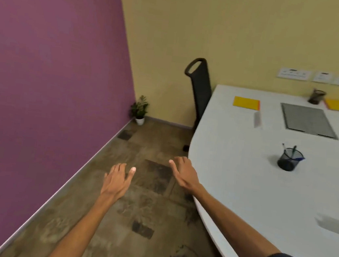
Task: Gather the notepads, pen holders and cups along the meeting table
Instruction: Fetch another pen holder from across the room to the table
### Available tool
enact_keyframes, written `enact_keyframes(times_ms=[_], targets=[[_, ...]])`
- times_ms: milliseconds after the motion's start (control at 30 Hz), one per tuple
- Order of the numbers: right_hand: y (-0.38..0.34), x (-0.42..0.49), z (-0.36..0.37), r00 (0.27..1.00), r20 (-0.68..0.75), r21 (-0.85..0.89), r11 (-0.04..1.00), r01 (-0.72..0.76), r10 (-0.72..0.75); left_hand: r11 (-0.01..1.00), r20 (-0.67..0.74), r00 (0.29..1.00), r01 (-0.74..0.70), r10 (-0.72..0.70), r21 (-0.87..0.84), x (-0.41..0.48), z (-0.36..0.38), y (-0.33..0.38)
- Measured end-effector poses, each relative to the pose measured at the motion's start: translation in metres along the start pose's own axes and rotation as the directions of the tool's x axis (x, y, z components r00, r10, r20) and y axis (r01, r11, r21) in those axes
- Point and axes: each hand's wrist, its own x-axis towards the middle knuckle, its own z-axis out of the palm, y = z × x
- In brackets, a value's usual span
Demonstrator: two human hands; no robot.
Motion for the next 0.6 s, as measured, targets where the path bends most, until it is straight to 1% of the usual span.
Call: enact_keyframes(times_ms=[67, 133, 233, 367, 500, 600], targets=[[0.013, 0.018, -0.008, 0.998, -0.051, -0.001, 0.999, -0.046, 0.046, 0.995, 0.054, 0.995, -0.086, 0.083, 0.045, 0.032, 0.011, 0.012], [0.028, 0.036, -0.014, 0.992, -0.095, -0.003, 0.997, -0.082, 0.082, 0.985, 0.075, 0.984, -0.164, 0.159, 0.06, 0.063, 0.023, 0.027], [0.056, 0.07, -0.026, 0.978, -0.154, 0.005, 0.99, -0.142, 0.141, 0.97, 0.099, 0.966, -0.241, 0.237, 0.035, 0.114, 0.043, 0.059], [0.098, 0.112, -0.047, 0.944, -0.225, 0.037, 0.97, -0.239, 0.241, 0.946, 0.169, 0.935, -0.322, 0.313, 0.029, 0.177, 0.068, 0.109], [0.138, 0.147, -0.075, 0.895, -0.282, 0.104, 0.938, -0.331, 0.346, 0.878, 0.233, 0.863, -0.473, 0.448, 0.067, 0.239, 0.089, 0.166], [0.171, 0.168, -0.098, 0.859, -0.319, 0.124, 0.916, -0.381, 0.401, 0.817, 0.229, 0.809, -0.57, 0.541, 0.084, 0.278, 0.104, 0.215]])
